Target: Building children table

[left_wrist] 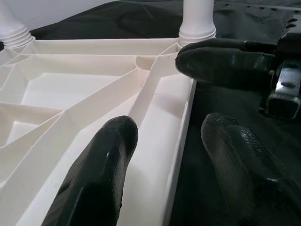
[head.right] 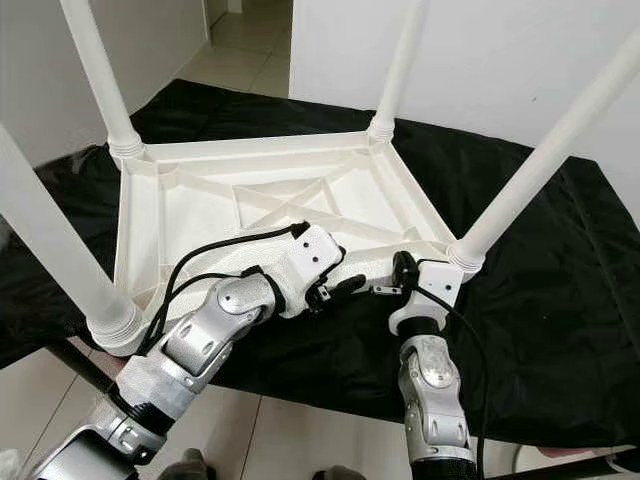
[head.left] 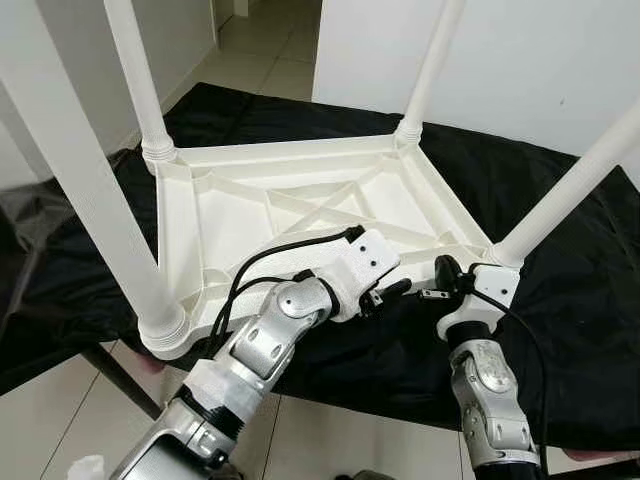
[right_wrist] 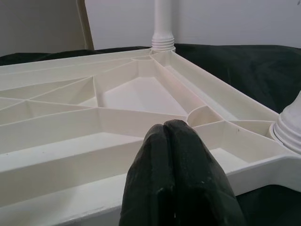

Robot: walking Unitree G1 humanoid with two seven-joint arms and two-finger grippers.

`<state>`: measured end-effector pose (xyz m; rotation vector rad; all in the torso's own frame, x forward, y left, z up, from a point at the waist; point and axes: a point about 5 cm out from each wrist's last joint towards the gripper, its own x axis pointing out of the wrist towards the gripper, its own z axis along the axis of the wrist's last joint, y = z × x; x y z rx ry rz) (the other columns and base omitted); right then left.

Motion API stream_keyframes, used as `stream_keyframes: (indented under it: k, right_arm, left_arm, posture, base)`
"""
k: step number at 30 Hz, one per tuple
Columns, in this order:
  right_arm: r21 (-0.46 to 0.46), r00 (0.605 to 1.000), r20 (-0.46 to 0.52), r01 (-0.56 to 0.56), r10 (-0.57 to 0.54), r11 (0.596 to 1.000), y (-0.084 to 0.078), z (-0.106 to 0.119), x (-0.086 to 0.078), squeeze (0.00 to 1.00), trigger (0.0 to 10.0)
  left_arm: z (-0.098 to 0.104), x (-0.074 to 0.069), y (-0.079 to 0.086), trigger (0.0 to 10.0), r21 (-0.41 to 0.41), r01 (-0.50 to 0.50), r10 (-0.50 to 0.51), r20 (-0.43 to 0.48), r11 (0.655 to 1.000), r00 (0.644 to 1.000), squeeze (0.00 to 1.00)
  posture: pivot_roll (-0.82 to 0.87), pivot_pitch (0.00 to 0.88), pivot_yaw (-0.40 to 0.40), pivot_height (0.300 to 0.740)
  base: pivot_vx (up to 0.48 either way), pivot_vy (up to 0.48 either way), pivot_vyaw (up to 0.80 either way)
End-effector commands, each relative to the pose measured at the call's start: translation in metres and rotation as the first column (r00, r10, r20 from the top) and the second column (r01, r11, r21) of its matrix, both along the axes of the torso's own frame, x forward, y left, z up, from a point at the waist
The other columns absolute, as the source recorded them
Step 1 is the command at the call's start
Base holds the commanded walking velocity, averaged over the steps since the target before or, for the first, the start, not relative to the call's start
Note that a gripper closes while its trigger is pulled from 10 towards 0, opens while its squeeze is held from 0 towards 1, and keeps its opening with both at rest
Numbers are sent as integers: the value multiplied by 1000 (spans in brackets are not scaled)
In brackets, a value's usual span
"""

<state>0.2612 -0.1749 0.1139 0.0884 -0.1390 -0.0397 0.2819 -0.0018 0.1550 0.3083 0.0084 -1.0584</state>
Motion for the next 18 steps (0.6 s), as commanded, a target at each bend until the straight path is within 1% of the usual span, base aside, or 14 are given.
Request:
stream_keyframes:
  k: [1, 2, 4, 6, 7, 8, 10, 11, 12, 14, 18]
  right_arm:
    - [-3, 1000, -5, 17, -17, 1000, -5, -1, 0, 0, 10000]
    - [-3, 1000, -5, 17, -17, 1000, -5, -1, 0, 0, 10000]
    - [-4, 1000, -5, 22, -22, 1000, -6, -1, 0, 0, 10000]
    - [-4, 1000, -5, 22, -22, 1000, -6, -1, 0, 0, 10000]
    - [-4, 1000, -5, 24, -24, 1000, -6, -1, 0, 0, 10000]
    - [-4, 1000, -5, 24, -24, 1000, -6, -1, 0, 0, 10000]
    - [-1, 1000, -4, 25, -25, 1000, -5, -2, -1, 0, 10000]
    - [-1, 1000, -5, 26, -26, 1000, -5, -2, -1, 0, 10000]
    - [-1, 1000, -5, 26, -26, 1000, -5, -2, -1, 0, 10000]
    - [-1, 1000, -6, 24, -24, 1000, -4, -3, -2, 0, 10000]
    - [0, 1000, -8, 23, -23, 1000, -4, -3, -3, 0, 10000]
  left_arm:
    - [-3, -10, 1, 10000, 43, 131, -129, -37, 990, 991, 0]
    - [-3, -10, 1, 10000, 43, 131, -129, -37, 990, 991, 0]
    - [-6, -13, 11, 10000, 80, 139, -136, -45, 987, 990, 0]
    - [-6, -13, 11, 10000, 80, 139, -136, -45, 987, 990, 0]
    - [-8, -14, 15, 10000, 96, 134, -130, -46, 986, 990, 0]
    - [-8, -14, 15, 10000, 96, 134, -130, -46, 986, 990, 0]
    - [-12, -16, 32, 10000, 131, 79, -70, -75, 988, 995, 0]
    - [-13, -16, 37, 10000, 137, 52, -41, -86, 989, 995, 0]
    - [-13, -16, 37, 10000, 137, 52, -41, -86, 989, 995, 0]
    - [-14, -15, 45, 10000, 156, -9, 26, -106, 988, 994, 0]
    - [-13, -14, 50, 10000, 161, -45, 65, -121, 986, 990, 0]
  posture:
    - [75, 18, -74, 740]
    - [75, 18, -74, 740]
    - [76, 17, -70, 740]
    - [76, 17, -70, 740]
    - [76, 17, -70, 740]
    - [76, 17, -70, 740]
    - [81, 20, -65, 740]
    - [83, 21, -65, 740]
    - [83, 21, -65, 740]
    - [84, 26, -66, 740]
    - [84, 29, -67, 740]
  base:
    - [0, 0, 0]
    - [0, 0, 0]
    - [0, 0, 0]
    - [0, 0, 0]
    - [0, 0, 0]
    - [0, 0, 0]
    - [0, 0, 0]
    - [0, 0, 0]
    - [0, 0, 0]
    - [0, 0, 0]
    - [0, 0, 0]
